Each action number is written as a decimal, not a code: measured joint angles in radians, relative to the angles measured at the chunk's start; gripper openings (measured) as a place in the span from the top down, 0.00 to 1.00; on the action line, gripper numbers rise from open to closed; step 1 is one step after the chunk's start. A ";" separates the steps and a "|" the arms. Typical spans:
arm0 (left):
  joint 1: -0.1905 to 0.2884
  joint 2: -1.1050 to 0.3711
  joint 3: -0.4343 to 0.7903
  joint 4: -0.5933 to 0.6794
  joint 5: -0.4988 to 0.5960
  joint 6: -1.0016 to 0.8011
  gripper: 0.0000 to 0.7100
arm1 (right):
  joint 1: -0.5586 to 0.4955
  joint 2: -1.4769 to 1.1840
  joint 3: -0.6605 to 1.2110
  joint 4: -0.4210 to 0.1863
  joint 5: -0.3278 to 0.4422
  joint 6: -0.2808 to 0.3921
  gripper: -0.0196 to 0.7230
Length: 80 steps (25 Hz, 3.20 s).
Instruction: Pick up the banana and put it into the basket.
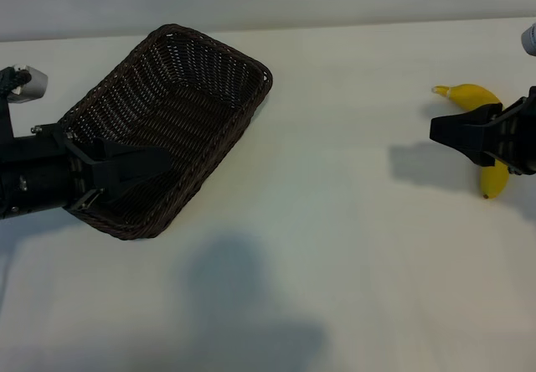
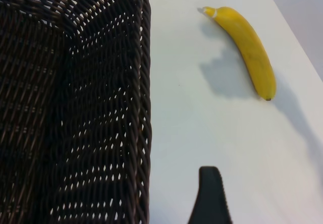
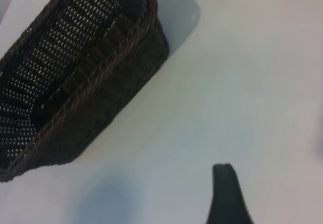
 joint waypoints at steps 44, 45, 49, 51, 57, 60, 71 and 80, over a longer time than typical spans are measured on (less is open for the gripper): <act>0.000 -0.268 0.000 0.829 -0.100 -1.065 0.21 | 0.000 0.000 0.000 0.000 0.010 0.000 0.36; 0.000 -0.268 0.000 0.855 -0.108 -1.099 0.21 | 0.000 0.000 0.000 0.000 0.010 0.000 0.36; 0.000 -0.268 0.000 0.896 -0.140 -1.168 0.21 | 0.000 0.000 0.000 0.000 0.010 0.000 0.36; 0.000 -0.268 0.000 0.897 -0.141 -1.188 0.21 | 0.000 0.000 0.000 0.000 0.010 0.000 0.36; 0.000 -0.263 0.000 0.901 -0.144 -1.228 0.21 | 0.000 0.000 0.000 0.000 0.010 0.000 0.36; 0.000 -0.246 0.000 0.903 -0.151 -1.243 0.21 | 0.000 0.000 0.000 0.000 0.010 0.000 0.36; 0.000 -0.149 0.000 0.900 -0.204 -1.282 0.21 | 0.000 0.000 0.000 0.000 0.010 0.000 0.36; 0.000 -0.089 0.000 0.883 -0.271 -1.304 0.21 | 0.000 0.000 0.000 0.000 0.010 0.000 0.36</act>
